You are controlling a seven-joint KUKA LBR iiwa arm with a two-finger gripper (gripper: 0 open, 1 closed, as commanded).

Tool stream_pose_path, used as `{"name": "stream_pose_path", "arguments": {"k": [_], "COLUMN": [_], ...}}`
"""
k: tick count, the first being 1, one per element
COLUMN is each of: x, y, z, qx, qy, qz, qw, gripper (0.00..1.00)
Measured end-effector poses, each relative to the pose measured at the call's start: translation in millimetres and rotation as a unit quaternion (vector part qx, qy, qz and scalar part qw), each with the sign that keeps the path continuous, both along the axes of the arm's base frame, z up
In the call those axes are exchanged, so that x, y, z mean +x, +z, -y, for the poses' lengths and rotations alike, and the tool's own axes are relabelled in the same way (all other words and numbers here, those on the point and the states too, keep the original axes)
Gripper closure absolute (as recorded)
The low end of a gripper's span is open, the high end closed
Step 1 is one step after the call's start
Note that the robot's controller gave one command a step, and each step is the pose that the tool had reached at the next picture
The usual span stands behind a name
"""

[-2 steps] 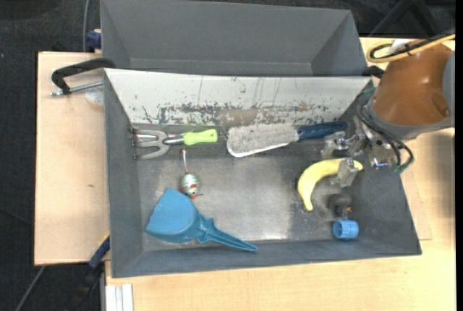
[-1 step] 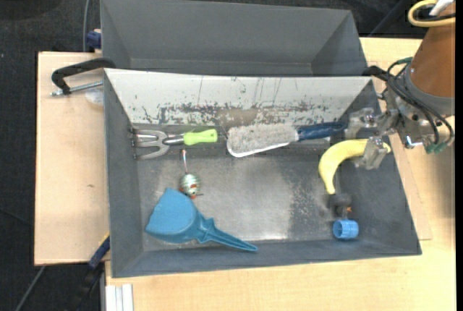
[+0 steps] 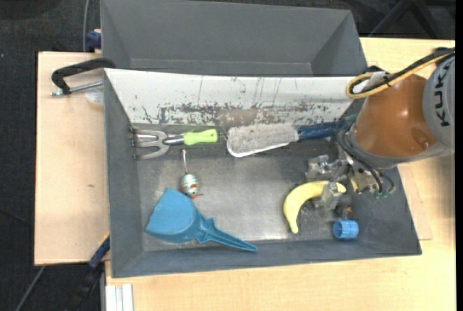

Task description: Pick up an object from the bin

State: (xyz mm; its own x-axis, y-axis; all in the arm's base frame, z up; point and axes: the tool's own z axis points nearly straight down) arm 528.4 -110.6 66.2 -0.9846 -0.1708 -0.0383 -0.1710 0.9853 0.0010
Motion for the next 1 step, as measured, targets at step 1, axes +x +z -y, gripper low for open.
{"name": "stream_pose_path", "arguments": {"k": [1], "x": [25.1], "y": [77.6], "z": [1.1], "qx": [0.001], "qy": [-0.036], "qz": [0.0076], "qw": [0.9993], "gripper": [1.00]}}
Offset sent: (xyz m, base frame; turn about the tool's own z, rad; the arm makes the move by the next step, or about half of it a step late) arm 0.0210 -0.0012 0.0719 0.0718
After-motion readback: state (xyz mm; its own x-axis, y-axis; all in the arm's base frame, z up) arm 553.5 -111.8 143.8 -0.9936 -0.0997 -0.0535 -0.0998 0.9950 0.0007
